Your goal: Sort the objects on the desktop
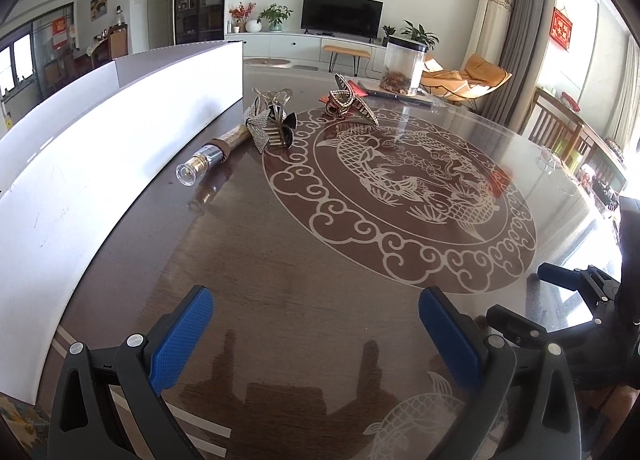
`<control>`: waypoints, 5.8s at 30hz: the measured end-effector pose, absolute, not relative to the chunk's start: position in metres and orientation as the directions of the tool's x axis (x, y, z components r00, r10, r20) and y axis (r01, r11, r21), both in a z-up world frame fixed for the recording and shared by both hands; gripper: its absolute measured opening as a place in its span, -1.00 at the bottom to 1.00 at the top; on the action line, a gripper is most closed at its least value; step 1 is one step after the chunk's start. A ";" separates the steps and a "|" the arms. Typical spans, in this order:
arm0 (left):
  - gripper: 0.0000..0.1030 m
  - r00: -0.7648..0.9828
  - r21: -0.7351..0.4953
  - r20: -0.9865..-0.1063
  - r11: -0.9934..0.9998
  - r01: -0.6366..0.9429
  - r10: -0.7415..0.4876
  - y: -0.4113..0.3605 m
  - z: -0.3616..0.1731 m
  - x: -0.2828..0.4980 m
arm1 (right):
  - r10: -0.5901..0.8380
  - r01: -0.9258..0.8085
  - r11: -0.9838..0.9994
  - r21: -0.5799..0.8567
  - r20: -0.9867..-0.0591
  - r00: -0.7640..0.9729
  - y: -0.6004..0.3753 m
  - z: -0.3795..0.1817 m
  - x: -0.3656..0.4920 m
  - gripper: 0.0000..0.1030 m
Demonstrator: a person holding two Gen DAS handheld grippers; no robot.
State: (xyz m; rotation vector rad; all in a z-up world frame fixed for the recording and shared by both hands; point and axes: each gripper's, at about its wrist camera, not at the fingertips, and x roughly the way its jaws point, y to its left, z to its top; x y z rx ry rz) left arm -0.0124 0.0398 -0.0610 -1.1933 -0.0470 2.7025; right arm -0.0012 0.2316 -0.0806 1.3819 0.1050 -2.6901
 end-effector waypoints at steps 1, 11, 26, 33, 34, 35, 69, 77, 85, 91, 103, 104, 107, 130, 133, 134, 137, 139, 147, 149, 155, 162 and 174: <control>1.00 -0.664 -0.107 -0.724 -0.982 -0.158 0.186 0.039 -0.060 -0.012 | -0.071 0.134 -0.991 -0.009 -0.813 -0.578 0.232 -0.081 -0.002 1.00; 1.00 -0.702 -0.141 -0.681 -0.978 -0.154 0.208 0.033 -0.051 -0.009 | -0.071 0.134 -0.991 -0.009 -0.813 -0.578 0.232 -0.081 -0.001 1.00; 1.00 -0.726 -0.152 -0.654 -0.977 -0.146 0.210 0.029 -0.046 -0.006 | -0.071 0.134 -0.991 -0.009 -0.813 -0.578 0.232 -0.080 -0.001 1.00; 1.00 -0.728 -0.149 -0.654 -0.978 -0.144 0.207 0.029 -0.046 -0.006 | -0.071 0.134 -0.991 -0.009 -0.813 -0.578 0.232 -0.080 -0.001 1.00; 1.00 -0.728 -0.149 -0.653 -0.978 -0.144 0.207 0.029 -0.046 -0.006 | -0.071 0.134 -0.991 -0.009 -0.813 -0.578 0.232 -0.081 -0.001 1.00; 1.00 -0.728 -0.150 -0.653 -0.978 -0.144 0.207 0.029 -0.046 -0.006 | -0.071 0.134 -0.991 -0.009 -0.813 -0.578 0.232 -0.081 -0.002 1.00; 1.00 -0.730 -0.146 -0.653 -0.979 -0.142 0.203 0.028 -0.045 -0.006 | -0.071 0.134 -0.991 -0.009 -0.813 -0.578 0.231 -0.080 -0.002 1.00; 1.00 -0.733 -0.149 -0.650 -0.979 -0.138 0.202 0.028 -0.045 -0.006 | -0.071 0.134 -0.991 -0.009 -0.813 -0.578 0.231 -0.080 -0.002 1.00; 1.00 -0.733 -0.149 -0.649 -0.979 -0.137 0.201 0.028 -0.045 -0.005 | -0.071 0.133 -0.991 -0.009 -0.813 -0.578 0.232 -0.081 -0.002 1.00; 1.00 -0.733 -0.150 -0.649 -0.979 -0.137 0.201 0.027 -0.045 -0.005 | -0.070 0.133 -0.991 -0.009 -0.813 -0.578 0.231 -0.081 -0.002 1.00; 1.00 -0.734 -0.150 -0.648 -0.979 -0.136 0.201 0.026 -0.045 -0.006 | -0.070 0.133 -0.991 -0.009 -0.813 -0.578 0.231 -0.080 -0.002 1.00; 1.00 -0.734 -0.150 -0.648 -0.979 -0.136 0.201 0.026 -0.045 -0.006 | -0.070 0.133 -0.991 -0.009 -0.813 -0.578 0.231 -0.080 -0.002 1.00; 1.00 -0.734 -0.150 -0.649 -0.979 -0.136 0.201 0.026 -0.045 -0.006 | -0.070 0.133 -0.991 -0.009 -0.813 -0.578 0.231 -0.080 -0.002 1.00; 1.00 -0.735 -0.153 -0.647 -0.979 -0.133 0.201 0.023 -0.044 -0.009 | -0.070 0.133 -0.991 -0.009 -0.813 -0.578 0.232 -0.081 -0.002 1.00; 1.00 -0.735 -0.152 -0.648 -0.979 -0.134 0.201 0.023 -0.043 -0.009 | -0.070 0.133 -0.991 -0.009 -0.813 -0.578 0.231 -0.080 -0.002 1.00; 1.00 -0.735 -0.150 -0.648 -0.979 -0.135 0.201 0.024 -0.043 -0.010 | -0.070 0.133 -0.991 -0.009 -0.813 -0.578 0.231 -0.080 -0.002 1.00; 1.00 -0.735 -0.150 -0.647 -0.980 -0.134 0.200 0.024 -0.043 -0.010 | -0.070 0.133 -0.991 -0.009 -0.813 -0.578 0.231 -0.080 -0.002 1.00; 1.00 -0.735 -0.150 -0.648 -0.980 -0.134 0.199 0.024 -0.043 -0.010 | -0.070 0.133 -0.991 -0.009 -0.813 -0.578 0.231 -0.080 -0.002 1.00; 1.00 -0.736 -0.146 -0.647 -0.980 -0.136 0.199 0.026 -0.044 -0.010 | -0.070 0.133 -0.991 -0.009 -0.813 -0.578 0.231 -0.080 -0.002 1.00; 1.00 -0.736 -0.146 -0.647 -0.980 -0.137 0.199 0.027 -0.044 -0.010 | -0.070 0.133 -0.991 -0.009 -0.813 -0.578 0.231 -0.080 -0.002 1.00; 1.00 -0.736 -0.147 -0.646 -0.980 -0.138 0.200 0.027 -0.044 -0.010 | -0.070 0.133 -0.991 -0.009 -0.813 -0.578 0.231 -0.080 -0.002 1.00; 1.00 -0.735 -0.155 -0.645 -0.977 -0.143 0.210 0.026 -0.044 -0.007 | -0.070 0.133 -0.991 -0.009 -0.813 -0.578 0.231 -0.081 -0.002 1.00; 1.00 -0.731 -0.066 -0.669 -0.990 -0.125 0.136 0.007 -0.033 -0.055 | -0.070 0.133 -0.991 -0.009 -0.813 -0.578 0.231 -0.080 -0.002 1.00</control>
